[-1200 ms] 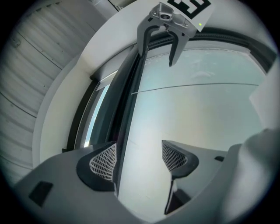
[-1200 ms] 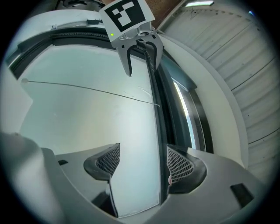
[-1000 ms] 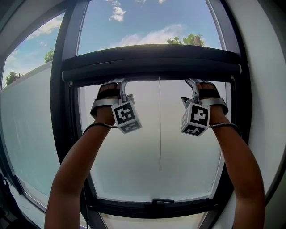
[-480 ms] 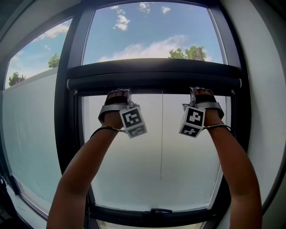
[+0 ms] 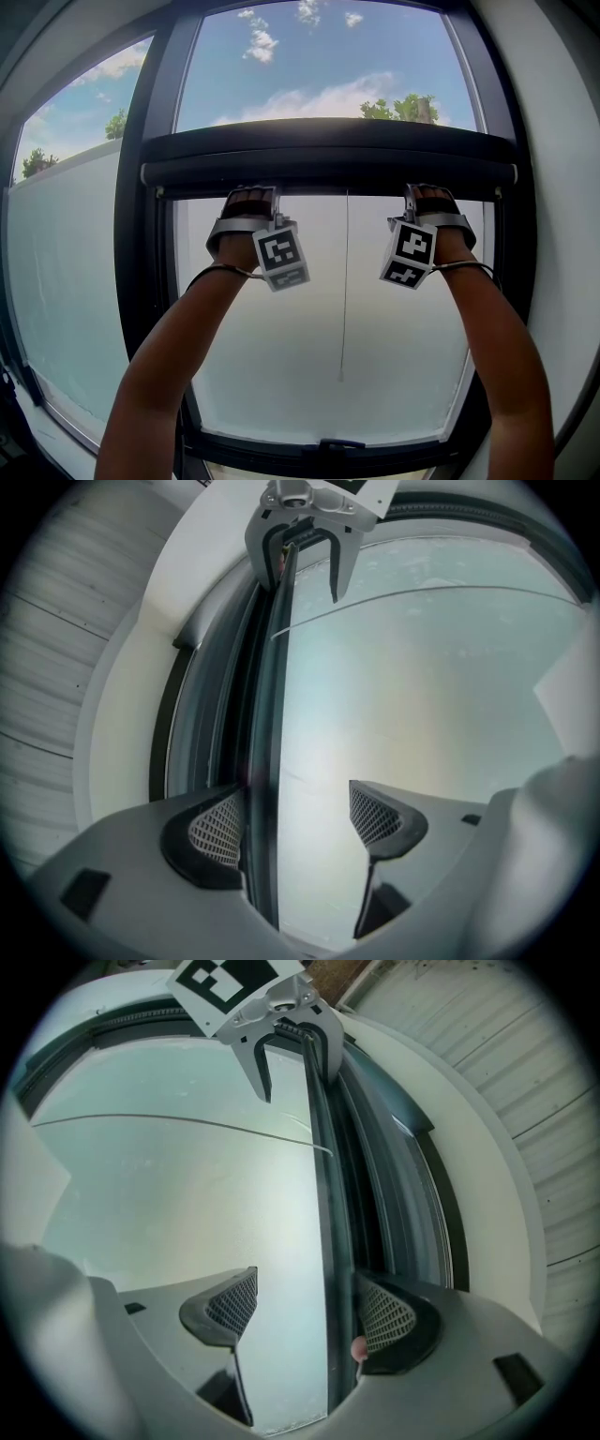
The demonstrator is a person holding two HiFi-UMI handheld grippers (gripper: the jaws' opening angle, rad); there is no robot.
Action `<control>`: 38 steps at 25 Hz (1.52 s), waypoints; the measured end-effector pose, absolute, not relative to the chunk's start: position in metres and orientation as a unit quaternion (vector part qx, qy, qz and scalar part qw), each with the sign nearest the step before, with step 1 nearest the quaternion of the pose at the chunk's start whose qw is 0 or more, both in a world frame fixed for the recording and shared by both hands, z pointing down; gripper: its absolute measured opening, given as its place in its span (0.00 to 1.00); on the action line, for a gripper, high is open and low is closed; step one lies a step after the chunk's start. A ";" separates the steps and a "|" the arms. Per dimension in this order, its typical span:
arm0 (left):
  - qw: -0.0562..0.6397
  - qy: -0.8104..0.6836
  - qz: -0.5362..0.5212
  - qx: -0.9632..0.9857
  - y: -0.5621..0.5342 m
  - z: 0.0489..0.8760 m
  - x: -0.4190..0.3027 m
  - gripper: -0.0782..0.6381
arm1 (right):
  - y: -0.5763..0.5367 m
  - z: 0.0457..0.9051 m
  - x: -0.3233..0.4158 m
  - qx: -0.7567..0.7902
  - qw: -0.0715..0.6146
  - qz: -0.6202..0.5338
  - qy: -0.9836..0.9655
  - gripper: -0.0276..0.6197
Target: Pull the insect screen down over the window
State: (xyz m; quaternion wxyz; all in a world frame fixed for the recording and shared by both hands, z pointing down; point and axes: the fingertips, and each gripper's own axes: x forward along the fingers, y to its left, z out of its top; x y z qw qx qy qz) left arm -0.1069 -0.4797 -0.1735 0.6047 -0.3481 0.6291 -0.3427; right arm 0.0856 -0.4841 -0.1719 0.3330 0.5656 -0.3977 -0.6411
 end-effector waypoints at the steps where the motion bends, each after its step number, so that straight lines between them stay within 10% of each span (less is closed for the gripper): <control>1: 0.607 0.629 -0.340 -0.348 -0.480 -0.173 -0.107 0.56 | -0.484 -0.172 0.086 0.566 0.333 -0.644 -0.393 0.52; 38: 0.583 0.602 -0.386 -0.385 -0.479 -0.107 -0.111 0.56 | -0.487 -0.111 0.086 0.565 0.378 -0.631 -0.374 0.53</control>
